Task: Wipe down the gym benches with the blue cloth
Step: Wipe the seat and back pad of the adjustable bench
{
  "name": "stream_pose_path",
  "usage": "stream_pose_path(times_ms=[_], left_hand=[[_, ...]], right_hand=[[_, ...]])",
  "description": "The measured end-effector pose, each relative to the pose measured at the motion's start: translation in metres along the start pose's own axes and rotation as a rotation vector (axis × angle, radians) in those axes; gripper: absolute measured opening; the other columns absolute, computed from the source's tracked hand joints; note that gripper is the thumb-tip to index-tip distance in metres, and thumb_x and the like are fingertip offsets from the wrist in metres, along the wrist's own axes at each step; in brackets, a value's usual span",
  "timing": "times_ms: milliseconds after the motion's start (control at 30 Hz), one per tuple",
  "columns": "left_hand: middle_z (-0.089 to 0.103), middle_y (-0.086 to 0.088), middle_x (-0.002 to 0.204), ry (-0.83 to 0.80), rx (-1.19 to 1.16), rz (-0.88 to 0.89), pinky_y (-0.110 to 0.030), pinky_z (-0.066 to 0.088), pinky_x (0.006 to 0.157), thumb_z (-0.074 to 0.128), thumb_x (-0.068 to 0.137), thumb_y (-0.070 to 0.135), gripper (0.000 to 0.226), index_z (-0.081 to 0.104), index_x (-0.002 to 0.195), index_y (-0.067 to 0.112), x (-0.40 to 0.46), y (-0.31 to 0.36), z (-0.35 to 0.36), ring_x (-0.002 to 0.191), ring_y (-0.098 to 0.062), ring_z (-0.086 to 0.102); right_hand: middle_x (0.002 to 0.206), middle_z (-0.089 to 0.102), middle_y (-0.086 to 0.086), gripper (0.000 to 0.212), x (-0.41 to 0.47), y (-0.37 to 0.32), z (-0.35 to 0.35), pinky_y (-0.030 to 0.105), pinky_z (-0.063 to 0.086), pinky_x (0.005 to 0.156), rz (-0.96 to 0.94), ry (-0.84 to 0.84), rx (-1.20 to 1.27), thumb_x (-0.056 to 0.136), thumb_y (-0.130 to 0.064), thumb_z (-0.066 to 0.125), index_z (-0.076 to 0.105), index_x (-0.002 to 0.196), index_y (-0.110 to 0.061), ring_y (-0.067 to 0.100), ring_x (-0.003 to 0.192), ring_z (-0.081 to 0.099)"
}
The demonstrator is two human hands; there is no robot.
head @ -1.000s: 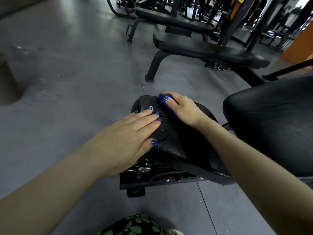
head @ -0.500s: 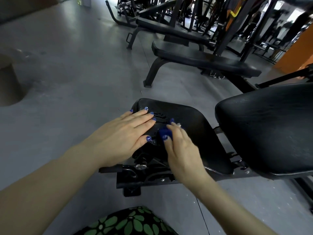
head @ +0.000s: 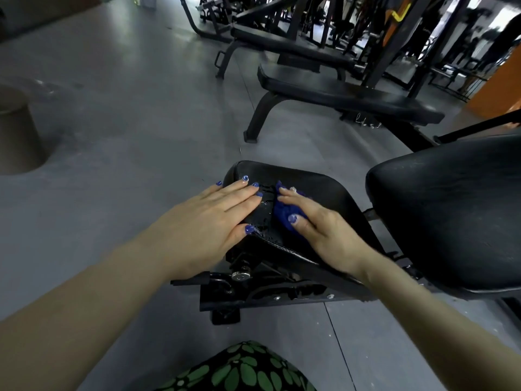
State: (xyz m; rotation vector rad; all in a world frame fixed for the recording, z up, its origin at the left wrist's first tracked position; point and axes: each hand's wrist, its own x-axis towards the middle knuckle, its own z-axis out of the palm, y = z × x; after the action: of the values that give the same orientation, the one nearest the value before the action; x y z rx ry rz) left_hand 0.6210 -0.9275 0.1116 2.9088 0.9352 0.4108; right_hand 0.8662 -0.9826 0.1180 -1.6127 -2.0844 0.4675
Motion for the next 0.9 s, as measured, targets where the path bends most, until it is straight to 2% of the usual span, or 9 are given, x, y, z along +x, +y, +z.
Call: stream_pose_path(times_ms=[133,233,333,433,567,667,767,833,900], left_hand=[[0.009,0.006,0.162,0.024,0.003,-0.007,-0.024,-0.004,0.115,0.003,0.095,0.051,0.068,0.017,0.154,0.021,-0.003,0.001,-0.001,0.147,-0.005,-0.005],[0.009,0.006,0.162,0.015,-0.004,-0.004,-0.027,-0.001,0.117,0.004,0.095,0.05,0.067,0.017,0.154,0.02,-0.003,0.001,-0.001,0.148,-0.006,-0.003],[0.008,0.006,0.162,0.008,0.002,-0.007,-0.027,0.001,0.118,0.005,0.096,0.05,0.066,0.015,0.154,0.021,-0.003,0.0,0.0,0.148,-0.005,-0.003],[0.004,0.008,0.162,0.001,-0.002,-0.005,-0.028,0.001,0.119,0.003,0.094,0.051,0.067,0.011,0.154,0.023,-0.004,-0.001,0.0,0.147,-0.003,-0.007],[0.004,0.008,0.162,0.006,-0.002,0.005,-0.03,0.003,0.12,0.003,0.094,0.051,0.068,0.012,0.154,0.022,-0.004,-0.002,-0.001,0.147,-0.004,-0.007],[0.003,0.008,0.162,0.001,0.012,0.009,-0.03,0.002,0.119,0.001,0.094,0.051,0.068,0.012,0.155,0.022,-0.005,-0.002,-0.002,0.147,-0.004,-0.007],[0.002,0.007,0.162,-0.002,0.021,0.007,-0.027,-0.002,0.117,0.001,0.094,0.051,0.068,0.01,0.155,0.023,-0.007,-0.001,-0.003,0.147,-0.004,-0.008],[-0.001,0.008,0.162,-0.015,0.031,-0.005,-0.026,-0.004,0.117,-0.001,0.093,0.052,0.069,0.006,0.155,0.024,-0.008,-0.001,-0.004,0.147,-0.004,-0.01],[-0.002,0.008,0.162,-0.017,0.032,-0.013,-0.027,-0.004,0.117,-0.002,0.091,0.053,0.07,0.005,0.155,0.024,-0.007,-0.001,-0.004,0.147,-0.004,-0.01]], right_hand=[[0.151,0.041,-0.008,0.038,0.055,0.006,-0.01,0.001,0.016,0.104,0.079,-0.024,-0.005,0.103,-0.022,0.044,0.048,0.141,-0.019,0.004,0.14,0.03],[0.14,0.055,0.0,0.036,0.111,-0.008,0.0,0.012,0.027,0.093,0.154,-0.014,0.009,0.104,-0.027,0.042,0.052,0.137,-0.019,0.016,0.131,0.046],[0.132,0.06,0.004,0.034,0.132,-0.014,0.006,0.019,0.031,0.088,0.186,0.006,0.034,0.104,-0.028,0.04,0.055,0.133,-0.019,0.021,0.123,0.051],[0.139,0.054,-0.002,0.036,0.108,-0.011,0.007,0.016,0.029,0.098,0.145,0.03,0.036,0.104,-0.028,0.04,0.051,0.138,-0.021,0.015,0.13,0.046],[0.149,0.038,-0.016,0.04,0.033,-0.008,0.007,0.003,0.014,0.109,0.046,0.093,0.061,0.102,-0.028,0.046,0.049,0.141,-0.023,-0.005,0.14,0.025],[0.15,0.039,-0.018,0.045,-0.032,0.006,0.003,0.012,0.02,0.115,0.044,0.095,0.075,0.096,-0.033,0.048,0.051,0.139,-0.022,-0.008,0.141,0.023],[0.147,0.042,-0.019,0.04,-0.057,0.015,0.0,0.023,0.026,0.116,0.131,0.158,0.04,0.096,-0.034,0.05,0.052,0.135,-0.027,-0.009,0.139,0.028],[0.146,0.044,-0.017,0.038,-0.05,0.002,0.009,0.024,0.026,0.117,0.119,0.21,0.004,0.097,-0.034,0.051,0.054,0.134,-0.026,-0.007,0.139,0.03],[0.148,0.043,-0.012,0.044,-0.038,-0.022,0.023,0.02,0.023,0.118,0.026,0.205,-0.003,0.095,-0.037,0.049,0.054,0.136,-0.02,-0.003,0.141,0.03]])
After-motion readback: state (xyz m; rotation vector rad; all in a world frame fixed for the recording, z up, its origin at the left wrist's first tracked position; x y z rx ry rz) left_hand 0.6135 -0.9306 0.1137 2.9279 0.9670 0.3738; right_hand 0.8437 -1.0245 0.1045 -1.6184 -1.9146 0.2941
